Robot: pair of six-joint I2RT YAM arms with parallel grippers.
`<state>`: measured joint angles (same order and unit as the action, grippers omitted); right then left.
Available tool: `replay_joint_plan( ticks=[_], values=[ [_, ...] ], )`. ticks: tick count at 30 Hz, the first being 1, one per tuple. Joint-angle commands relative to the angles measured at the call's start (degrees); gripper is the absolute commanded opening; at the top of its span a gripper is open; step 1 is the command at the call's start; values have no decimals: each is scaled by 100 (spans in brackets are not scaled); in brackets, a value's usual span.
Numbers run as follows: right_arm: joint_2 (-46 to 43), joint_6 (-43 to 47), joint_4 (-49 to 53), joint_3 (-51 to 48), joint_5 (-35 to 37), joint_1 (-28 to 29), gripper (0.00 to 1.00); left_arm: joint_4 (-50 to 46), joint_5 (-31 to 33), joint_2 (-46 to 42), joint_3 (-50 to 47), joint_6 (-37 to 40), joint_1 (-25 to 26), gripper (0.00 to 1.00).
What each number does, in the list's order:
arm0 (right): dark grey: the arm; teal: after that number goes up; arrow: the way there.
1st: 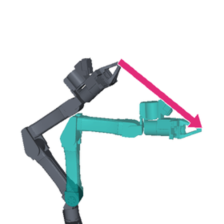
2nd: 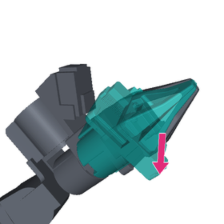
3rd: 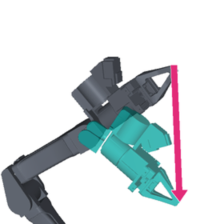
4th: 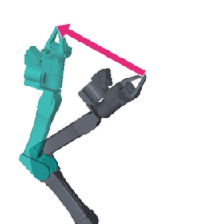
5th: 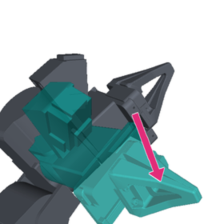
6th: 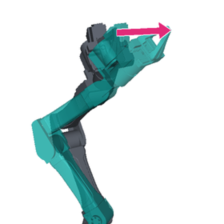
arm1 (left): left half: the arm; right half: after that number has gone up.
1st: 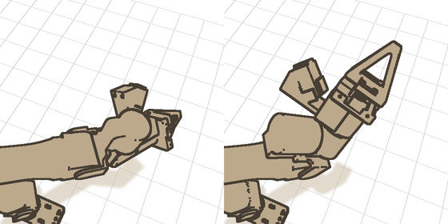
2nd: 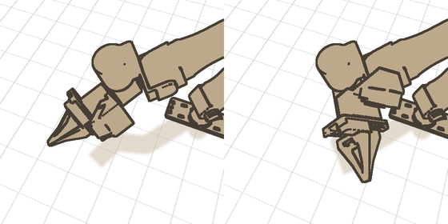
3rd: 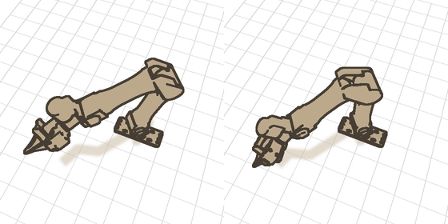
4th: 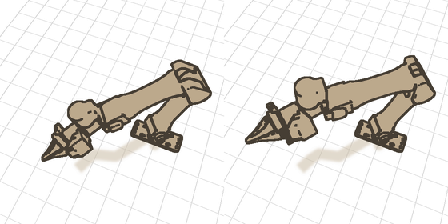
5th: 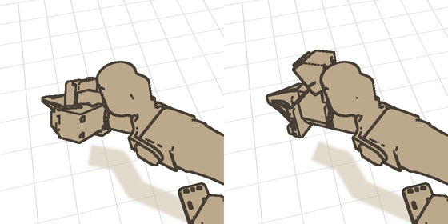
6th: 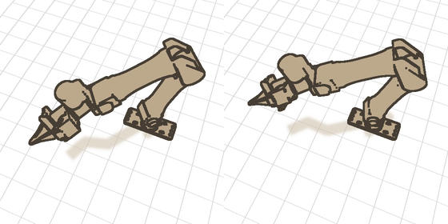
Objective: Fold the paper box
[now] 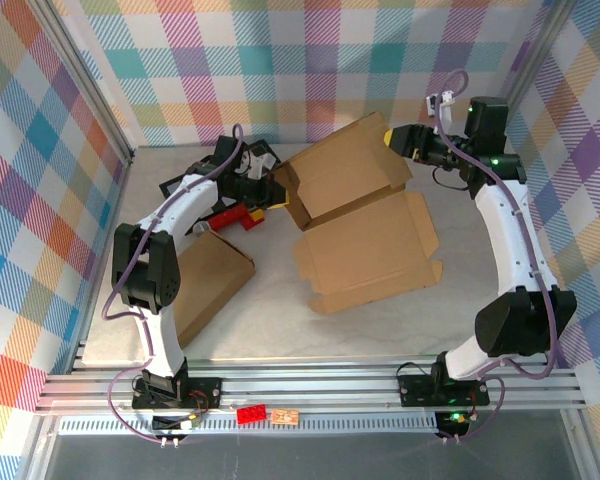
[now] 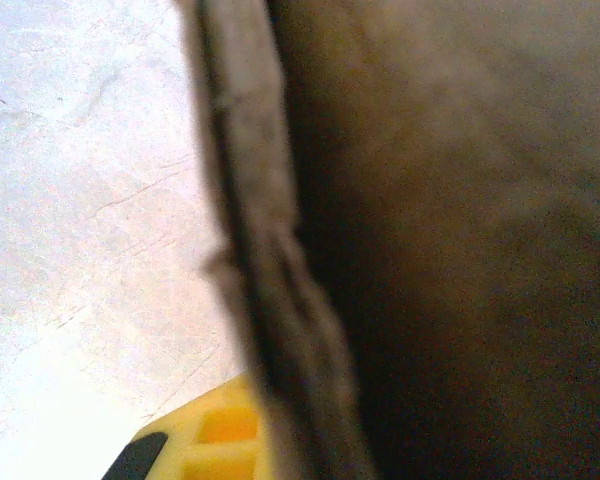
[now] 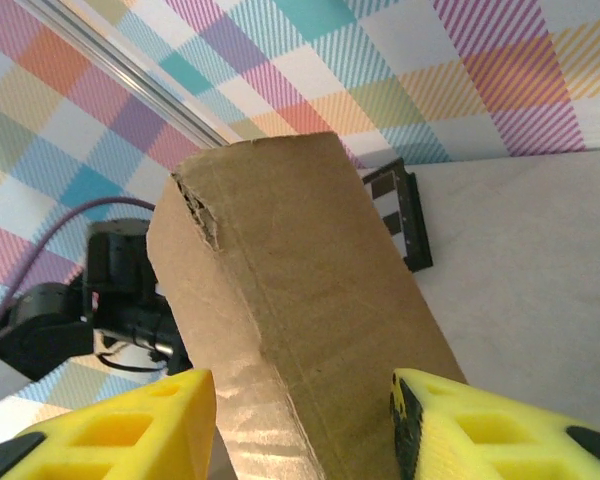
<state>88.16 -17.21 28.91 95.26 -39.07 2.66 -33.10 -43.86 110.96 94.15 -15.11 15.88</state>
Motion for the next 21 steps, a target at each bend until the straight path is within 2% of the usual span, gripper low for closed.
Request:
replay_joint_plan(
  ticks=[1, 11, 17, 21],
  values=[
    [8, 729, 606, 320, 708, 218, 50, -153, 11, -212, 209, 88, -15, 0],
    [237, 1482, 1178, 686, 2495, 890, 53, -280, 103, -363, 209, 175, 20, 0],
    [499, 1786, 1477, 918, 3634, 1324, 48, -342, 132, -399, 244, 210, 38, 0],
    [693, 1844, 1630, 976, 4639, 1613, 46, -394, 176, -400, 288, 246, 64, 0]
  ],
)
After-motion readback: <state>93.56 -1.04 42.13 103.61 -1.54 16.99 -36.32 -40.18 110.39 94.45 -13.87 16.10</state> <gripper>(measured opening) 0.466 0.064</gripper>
